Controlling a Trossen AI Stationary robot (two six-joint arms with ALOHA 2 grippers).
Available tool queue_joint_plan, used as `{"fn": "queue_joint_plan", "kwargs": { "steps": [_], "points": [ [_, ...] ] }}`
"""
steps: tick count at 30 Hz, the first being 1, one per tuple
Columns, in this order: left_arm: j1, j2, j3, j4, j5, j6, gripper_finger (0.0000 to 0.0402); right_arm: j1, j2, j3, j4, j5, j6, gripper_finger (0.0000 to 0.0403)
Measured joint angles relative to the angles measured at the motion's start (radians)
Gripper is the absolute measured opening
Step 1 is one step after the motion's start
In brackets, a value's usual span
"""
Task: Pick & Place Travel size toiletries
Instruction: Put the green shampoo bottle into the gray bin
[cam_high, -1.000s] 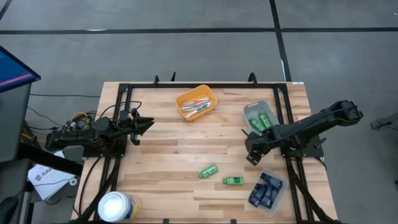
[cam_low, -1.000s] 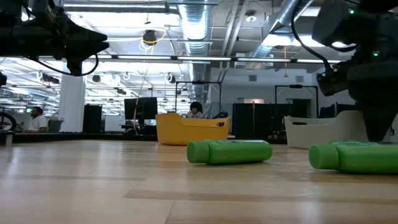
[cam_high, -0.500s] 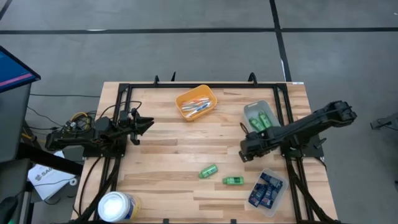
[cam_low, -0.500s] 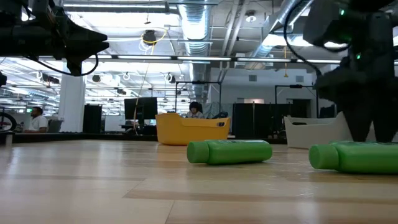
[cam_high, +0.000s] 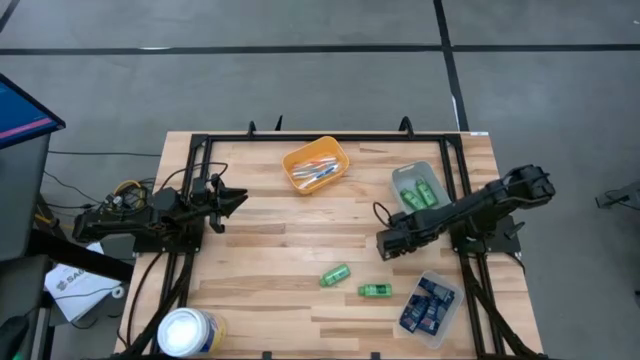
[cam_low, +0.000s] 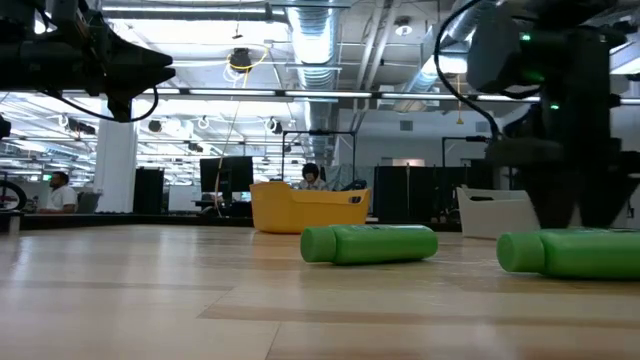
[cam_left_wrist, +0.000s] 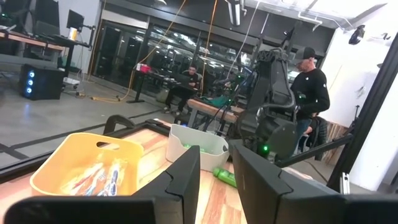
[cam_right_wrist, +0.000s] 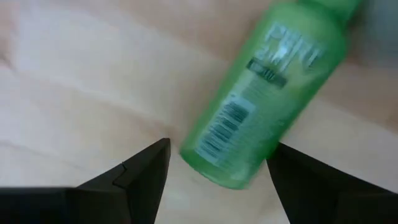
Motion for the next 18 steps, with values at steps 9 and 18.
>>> {"fn": "queue_joint_plan", "kwargs": {
  "steps": [9, 18],
  "points": [
    [0.0, 0.0, 0.0, 0.0, 0.004, 0.0, 0.0092, -0.025, 0.048, 0.007, -0.01, -0.013, 0.029, 0.0242],
    [0.0, 0.0, 0.0, -0.001, 0.003, 0.0, 0.0092, -0.023, 0.062, 0.051, -0.067, 0.027, 0.084, 0.0239]
  ]
}}
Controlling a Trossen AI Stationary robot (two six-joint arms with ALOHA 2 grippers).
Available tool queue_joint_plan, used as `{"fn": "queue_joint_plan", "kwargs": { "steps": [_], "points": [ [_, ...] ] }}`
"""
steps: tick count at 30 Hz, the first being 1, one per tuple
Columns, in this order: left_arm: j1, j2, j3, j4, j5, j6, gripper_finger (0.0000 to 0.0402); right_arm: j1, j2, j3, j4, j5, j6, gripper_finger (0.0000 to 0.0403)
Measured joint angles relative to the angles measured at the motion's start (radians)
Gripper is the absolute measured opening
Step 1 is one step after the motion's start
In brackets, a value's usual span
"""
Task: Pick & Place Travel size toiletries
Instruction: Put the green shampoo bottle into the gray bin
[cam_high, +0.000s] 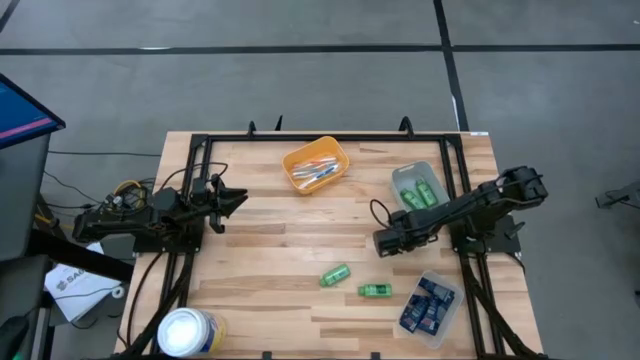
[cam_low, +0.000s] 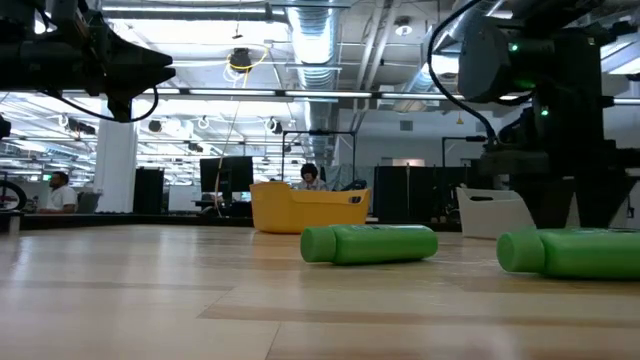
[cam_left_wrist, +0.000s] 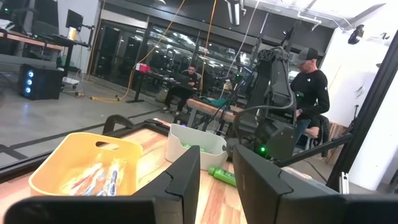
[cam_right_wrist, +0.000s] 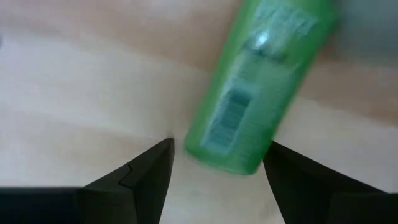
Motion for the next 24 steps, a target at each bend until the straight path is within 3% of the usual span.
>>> {"fn": "queue_joint_plan", "kwargs": {
  "steps": [18, 24],
  "points": [
    [0.0, 0.0, 0.0, 0.0, -0.004, 0.0, 0.0092, -0.033, 0.01, 0.017, -0.008, 0.074, 0.1, 0.0249],
    [0.0, 0.0, 0.0, 0.0, -0.003, 0.0, 0.0092, -0.052, 0.01, 0.008, 0.005, 0.068, 0.099, 0.0205]
  ]
}}
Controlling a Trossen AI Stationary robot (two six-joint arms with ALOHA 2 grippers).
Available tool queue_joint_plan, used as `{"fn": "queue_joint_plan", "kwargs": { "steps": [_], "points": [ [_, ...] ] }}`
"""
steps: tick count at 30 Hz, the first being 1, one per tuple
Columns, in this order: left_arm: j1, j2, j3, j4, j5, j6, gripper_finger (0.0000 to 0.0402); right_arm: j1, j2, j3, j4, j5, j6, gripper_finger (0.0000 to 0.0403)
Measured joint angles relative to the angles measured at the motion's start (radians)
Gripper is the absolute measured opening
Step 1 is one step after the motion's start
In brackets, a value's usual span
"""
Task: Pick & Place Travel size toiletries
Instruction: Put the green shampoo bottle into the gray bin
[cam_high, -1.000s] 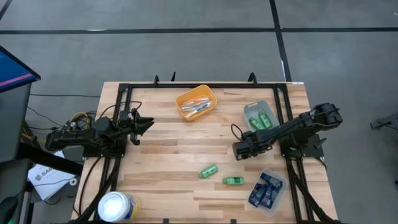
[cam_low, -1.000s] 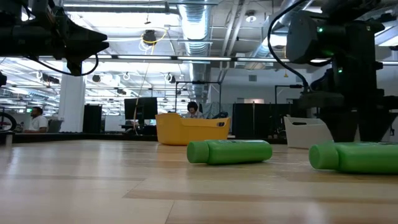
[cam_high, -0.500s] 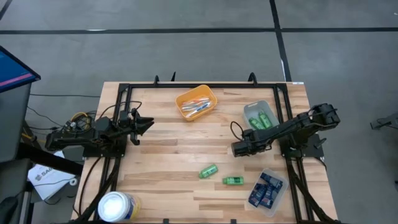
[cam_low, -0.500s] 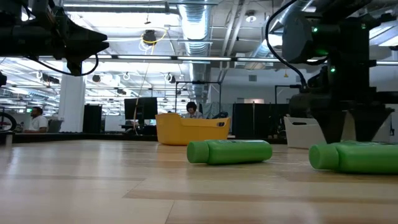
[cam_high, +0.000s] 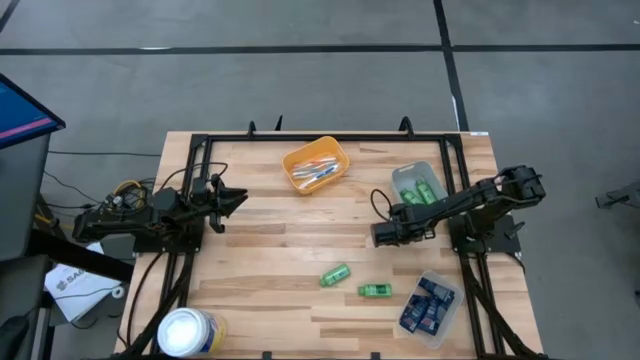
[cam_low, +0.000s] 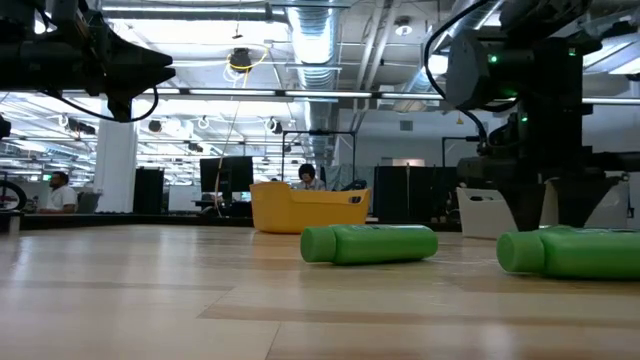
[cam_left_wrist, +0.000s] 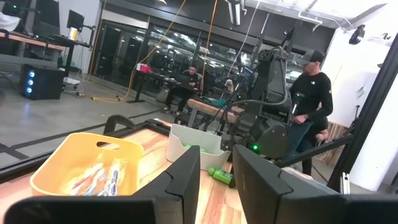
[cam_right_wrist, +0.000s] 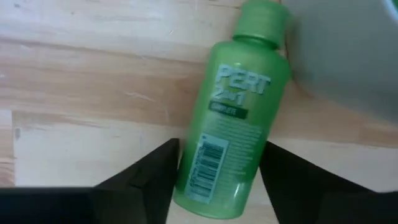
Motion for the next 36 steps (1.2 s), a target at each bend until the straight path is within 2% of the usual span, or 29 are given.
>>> {"fn": "queue_joint_plan", "kwargs": {
  "steps": [4, 8, 14, 19, 27, 36],
  "points": [
    [0.0, 0.0, 0.0, 0.0, 0.0, 0.0, 0.0092, 0.001, -0.001, 0.0, 0.0, -0.001, -0.001, 0.017],
    [0.0, 0.0, 0.0, 0.0, 0.0, 0.0, 0.0092, 0.001, -0.002, 0.0, 0.002, -0.019, -0.007, 0.0151],
    [0.0, 0.0, 0.0, 0.0, 0.004, 0.0, 0.0092, 0.028, 0.0, 0.037, 0.073, -0.062, -0.067, 0.0147],
    [0.0, 0.0, 0.0, 0.0, 0.004, 0.0, 0.0092, 0.023, 0.0, 0.171, 0.09, -0.058, -0.225, 0.0151],
    [0.0, 0.0, 0.0, 0.0, 0.003, 0.0, 0.0092, -0.143, -0.005, 0.401, -0.25, 0.045, -0.543, 0.0152],
    [0.0, 0.0, 0.0, 0.0, 0.001, 0.0, 0.0092, -0.4, -0.013, 0.41, -0.428, 0.107, -0.779, 0.0151]
  ]
}}
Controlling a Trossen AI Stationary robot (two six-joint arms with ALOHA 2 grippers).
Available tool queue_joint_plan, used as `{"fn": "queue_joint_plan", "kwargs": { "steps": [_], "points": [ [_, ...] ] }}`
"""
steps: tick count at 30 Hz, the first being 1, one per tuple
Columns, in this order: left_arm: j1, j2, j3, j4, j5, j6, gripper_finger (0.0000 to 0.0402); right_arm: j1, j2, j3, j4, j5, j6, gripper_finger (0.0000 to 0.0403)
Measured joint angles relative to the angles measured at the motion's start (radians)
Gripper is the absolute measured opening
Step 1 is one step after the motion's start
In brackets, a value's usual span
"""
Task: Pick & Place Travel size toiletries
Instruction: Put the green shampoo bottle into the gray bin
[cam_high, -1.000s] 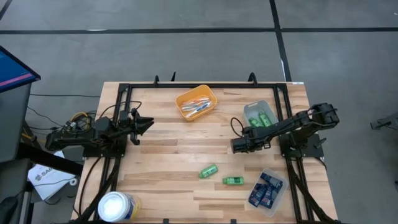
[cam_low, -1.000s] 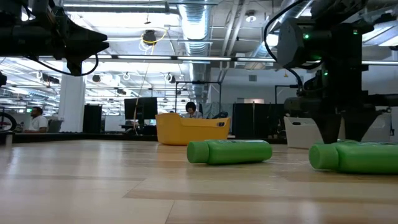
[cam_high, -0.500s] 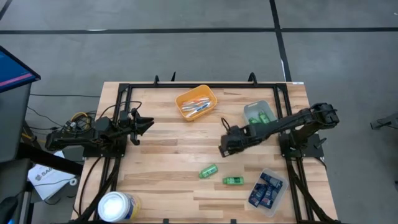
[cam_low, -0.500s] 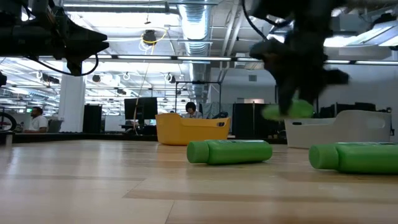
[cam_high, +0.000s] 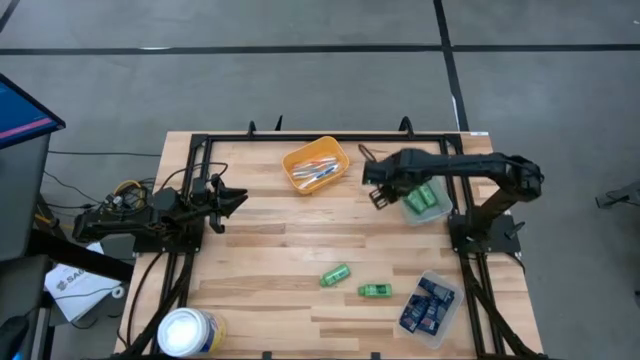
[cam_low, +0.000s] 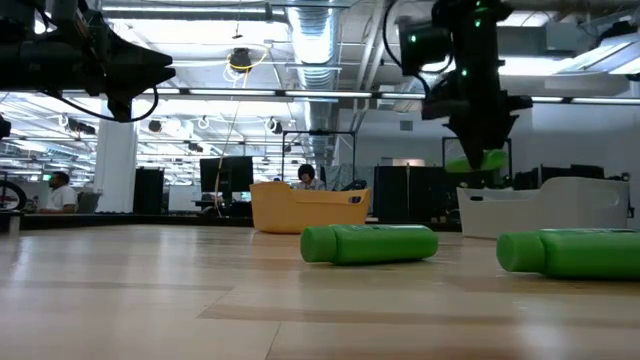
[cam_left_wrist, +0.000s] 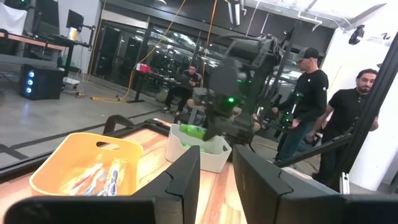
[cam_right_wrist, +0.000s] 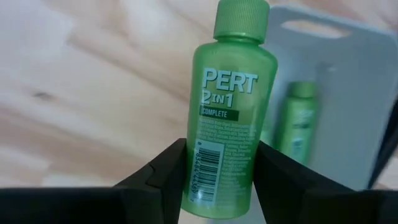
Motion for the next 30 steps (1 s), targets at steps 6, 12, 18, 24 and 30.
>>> {"fn": "queue_joint_plan", "kwargs": {
  "steps": [6, 12, 18, 24, 30],
  "points": [
    [0.0, 0.0, 0.0, 0.0, -0.002, 0.0, 0.0092, -0.149, 0.0, 0.0, -0.095, 0.031, -0.104, 0.0159],
    [0.0, 0.0, 0.0, 0.0, -0.001, 0.0, 0.0092, -0.22, 0.003, -0.001, -0.123, 0.052, -0.197, 0.0154],
    [0.0, 0.0, 0.0, 0.0, -0.001, 0.0, 0.0092, -0.252, 0.004, -0.084, -0.103, 0.051, -0.217, 0.0161],
    [0.0, 0.0, 0.0, 0.0, 0.0, 0.0, 0.0092, -0.264, 0.004, -0.171, -0.03, 0.043, -0.229, 0.0169],
    [0.0, 0.0, 0.0, 0.0, 0.003, 0.0, 0.0092, -0.269, 0.004, -0.214, 0.078, 0.039, -0.233, 0.0178]
  ]
}}
